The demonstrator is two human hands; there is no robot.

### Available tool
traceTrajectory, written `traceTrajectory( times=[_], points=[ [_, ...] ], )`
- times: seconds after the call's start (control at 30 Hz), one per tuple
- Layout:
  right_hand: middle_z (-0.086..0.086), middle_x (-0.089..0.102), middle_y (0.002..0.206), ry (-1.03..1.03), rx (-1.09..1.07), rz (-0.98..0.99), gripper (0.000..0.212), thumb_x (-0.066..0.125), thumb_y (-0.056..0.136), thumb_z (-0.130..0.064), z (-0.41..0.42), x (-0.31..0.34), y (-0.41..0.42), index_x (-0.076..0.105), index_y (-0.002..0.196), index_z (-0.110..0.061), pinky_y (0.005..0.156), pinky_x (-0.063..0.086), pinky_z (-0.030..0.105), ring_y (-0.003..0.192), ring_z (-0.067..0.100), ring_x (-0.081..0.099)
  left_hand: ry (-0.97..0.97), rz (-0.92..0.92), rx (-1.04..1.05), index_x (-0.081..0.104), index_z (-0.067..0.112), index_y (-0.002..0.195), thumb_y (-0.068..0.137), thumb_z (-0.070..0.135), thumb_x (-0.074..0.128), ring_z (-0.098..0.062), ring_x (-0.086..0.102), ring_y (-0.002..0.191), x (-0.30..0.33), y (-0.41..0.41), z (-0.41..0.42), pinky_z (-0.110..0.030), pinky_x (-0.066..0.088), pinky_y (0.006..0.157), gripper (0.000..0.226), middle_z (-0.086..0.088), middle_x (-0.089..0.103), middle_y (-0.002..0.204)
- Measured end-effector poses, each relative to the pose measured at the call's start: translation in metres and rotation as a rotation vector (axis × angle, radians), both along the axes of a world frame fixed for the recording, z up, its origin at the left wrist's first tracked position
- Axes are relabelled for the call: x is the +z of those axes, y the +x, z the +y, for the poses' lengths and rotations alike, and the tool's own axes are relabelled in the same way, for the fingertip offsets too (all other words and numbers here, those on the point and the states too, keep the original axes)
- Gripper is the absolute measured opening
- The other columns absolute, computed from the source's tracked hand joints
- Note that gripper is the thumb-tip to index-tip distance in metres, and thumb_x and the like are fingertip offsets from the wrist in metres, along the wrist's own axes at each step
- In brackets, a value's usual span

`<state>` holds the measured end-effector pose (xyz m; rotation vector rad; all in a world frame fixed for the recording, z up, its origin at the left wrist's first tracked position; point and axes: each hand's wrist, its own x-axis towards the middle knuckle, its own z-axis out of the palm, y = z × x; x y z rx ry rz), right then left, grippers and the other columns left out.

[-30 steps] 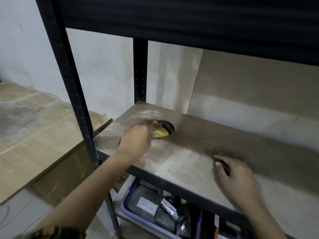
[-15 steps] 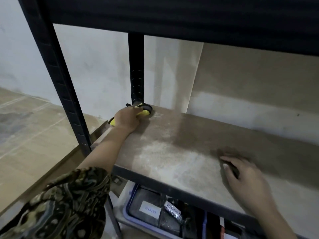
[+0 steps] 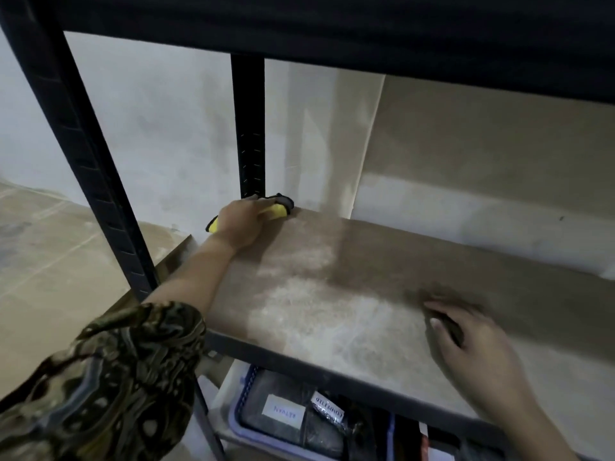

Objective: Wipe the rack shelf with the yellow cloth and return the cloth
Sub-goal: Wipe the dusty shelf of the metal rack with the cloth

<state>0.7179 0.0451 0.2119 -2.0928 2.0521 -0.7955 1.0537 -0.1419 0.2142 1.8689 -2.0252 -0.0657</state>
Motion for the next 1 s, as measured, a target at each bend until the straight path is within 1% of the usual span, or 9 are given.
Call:
traceTrajectory(
  times=[0.1,0.23,0.33,0.47,0.57,0.63,0.73,0.87,1.0],
  points=[
    [-0.002,0.061,0.128,0.092,0.041,0.036,0.031,0.058,0.088,-0.026,-0.005,0.002,-0.01,0.063,0.118,-0.024,0.098,0.043,0.034,0.119,0.022,0.054,-0.05,0.015,0.032,0.055,0.028,0.127,0.092,0.016,0.044,-0.039,0.058,0.106,-0.001,-0.007,-0.001,-0.042,0.043,0.086,0.039,-0.015,0.062,0.122],
    [-0.008,0.048,0.141,0.168,0.1,0.112,0.044,0.05,0.091,-0.038,-0.005,0.006,-0.018,0.051,0.132,-0.025,0.106,0.034,0.03,0.132,0.014,0.041,-0.025,-0.13,-0.077,0.05,0.03,0.129,0.093,0.023,0.044,-0.036,0.06,0.101,0.002,-0.048,0.028,-0.04,0.048,0.083,0.037,-0.014,0.065,0.114],
    [-0.01,0.045,0.144,0.155,0.084,0.104,0.045,0.045,0.092,-0.04,0.0,0.004,-0.015,0.047,0.135,-0.027,0.11,0.033,0.034,0.134,0.012,0.037,-0.007,0.021,-0.285,0.047,0.042,0.129,0.096,0.035,0.04,-0.034,0.062,0.099,0.002,-0.083,0.057,-0.038,0.049,0.08,0.034,-0.009,0.068,0.112],
    [-0.01,0.048,0.141,0.146,0.06,0.077,0.042,0.045,0.093,-0.039,0.0,0.005,-0.014,0.05,0.132,-0.026,0.106,0.037,0.035,0.13,0.012,0.043,-0.2,0.119,-0.163,0.047,0.038,0.131,0.096,0.027,0.039,-0.035,0.062,0.101,0.024,-0.071,0.021,-0.043,0.051,0.082,0.038,-0.011,0.066,0.117],
    [-0.011,0.05,0.139,0.13,0.045,0.061,0.039,0.048,0.092,-0.036,0.0,0.005,-0.013,0.053,0.13,-0.027,0.104,0.038,0.034,0.128,0.012,0.045,-0.131,0.111,-0.146,0.046,0.034,0.134,0.095,0.022,0.042,-0.033,0.058,0.112,0.024,-0.055,-0.018,-0.042,0.048,0.089,0.041,-0.01,0.06,0.128],
    [-0.011,0.053,0.137,0.122,0.036,0.057,0.038,0.05,0.091,-0.034,0.0,0.004,-0.014,0.055,0.128,-0.027,0.102,0.04,0.032,0.126,0.013,0.048,0.03,0.084,-0.208,0.044,0.037,0.135,0.092,0.038,0.049,-0.03,0.052,0.122,0.013,-0.053,-0.029,-0.042,0.043,0.099,0.043,-0.006,0.051,0.139],
    [-0.009,0.057,0.133,0.093,0.022,0.045,0.036,0.053,0.089,-0.032,0.0,0.003,-0.015,0.059,0.124,-0.026,0.1,0.042,0.03,0.124,0.015,0.051,0.135,-0.117,-0.175,0.03,0.039,0.141,0.081,0.066,0.046,-0.033,0.045,0.129,0.0,-0.057,-0.043,-0.042,0.039,0.101,0.068,-0.006,0.035,0.151],
    [-0.005,0.061,0.128,0.078,0.006,0.035,0.033,0.057,0.087,-0.028,-0.003,0.003,-0.014,0.062,0.12,-0.025,0.097,0.044,0.032,0.12,0.018,0.054,0.031,-0.123,-0.179,0.046,0.041,0.131,0.091,0.056,0.038,-0.034,0.056,0.112,0.002,-0.059,-0.053,-0.039,0.042,0.088,0.044,-0.009,0.059,0.129],
    [-0.003,0.064,0.124,0.058,-0.007,0.039,0.031,0.059,0.086,-0.026,-0.004,0.003,-0.012,0.064,0.117,-0.023,0.093,0.044,0.031,0.117,0.02,0.056,-0.042,-0.105,-0.22,0.055,0.031,0.126,0.093,0.048,0.04,-0.036,0.058,0.104,0.002,-0.076,-0.033,-0.037,0.041,0.081,0.04,-0.013,0.064,0.118]
  ],
)
